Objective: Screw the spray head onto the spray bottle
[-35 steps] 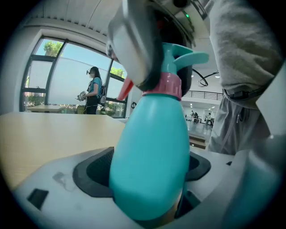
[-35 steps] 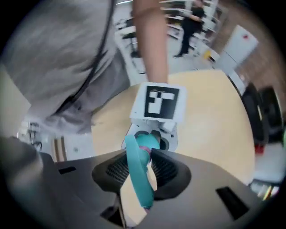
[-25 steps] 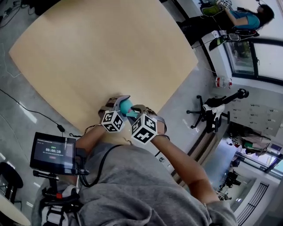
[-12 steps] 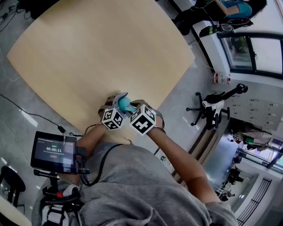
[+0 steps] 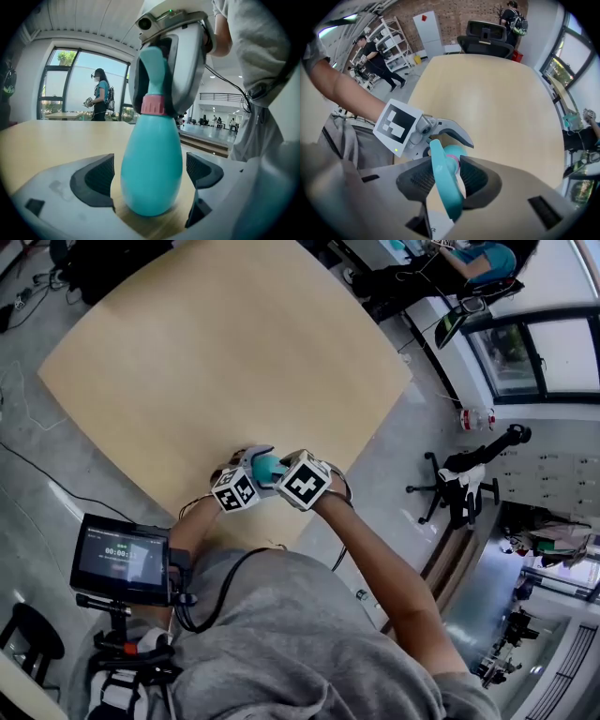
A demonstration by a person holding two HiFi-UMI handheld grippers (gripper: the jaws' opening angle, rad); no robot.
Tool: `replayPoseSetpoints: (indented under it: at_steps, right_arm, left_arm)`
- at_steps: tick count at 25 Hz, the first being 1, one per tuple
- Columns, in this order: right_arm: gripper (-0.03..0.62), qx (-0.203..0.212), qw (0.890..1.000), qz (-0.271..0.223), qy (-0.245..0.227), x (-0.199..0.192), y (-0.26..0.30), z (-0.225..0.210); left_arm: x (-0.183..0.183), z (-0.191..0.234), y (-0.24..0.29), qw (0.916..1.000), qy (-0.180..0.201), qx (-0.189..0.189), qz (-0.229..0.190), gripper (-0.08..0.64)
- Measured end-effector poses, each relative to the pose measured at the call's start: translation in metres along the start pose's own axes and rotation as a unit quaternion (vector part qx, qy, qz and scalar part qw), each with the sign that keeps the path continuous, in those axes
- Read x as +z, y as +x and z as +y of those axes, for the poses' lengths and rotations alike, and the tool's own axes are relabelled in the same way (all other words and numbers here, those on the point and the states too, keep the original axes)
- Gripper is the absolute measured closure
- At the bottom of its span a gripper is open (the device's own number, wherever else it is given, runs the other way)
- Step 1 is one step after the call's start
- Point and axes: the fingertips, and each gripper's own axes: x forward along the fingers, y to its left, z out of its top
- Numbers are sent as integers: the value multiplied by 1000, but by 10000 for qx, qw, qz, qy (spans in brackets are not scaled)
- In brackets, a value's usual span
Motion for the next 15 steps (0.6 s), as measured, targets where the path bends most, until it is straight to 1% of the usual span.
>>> replayPoseSetpoints:
  at_steps: [2, 4, 5, 7, 10, 15]
  right_arm:
    - [462, -7, 9999, 48, -163, 3, 6, -4]
    - [459, 80, 9995, 105, -271, 6, 15, -5]
    - [446, 165, 9993, 137, -313, 6, 19, -4]
    - [377, 320, 9986, 148, -398, 7, 24, -2]
    - [365, 159, 9986, -36, -494, 12, 26, -12]
    - [364, -4, 9986, -369, -390, 22, 19, -26]
  left_arm:
    - [-6, 5, -9, 9999, 110, -64, 89, 101]
    - [-16, 13, -19, 9997, 106, -48, 193, 101]
    - [-20, 18, -24, 9997, 69, -13, 221, 101]
    - [-27, 25, -32, 9997, -24, 61, 240, 101]
    - [-35, 30, -44, 9996, -53, 101, 254, 101]
    - [-32, 40, -69, 9997, 17, 162, 198, 101]
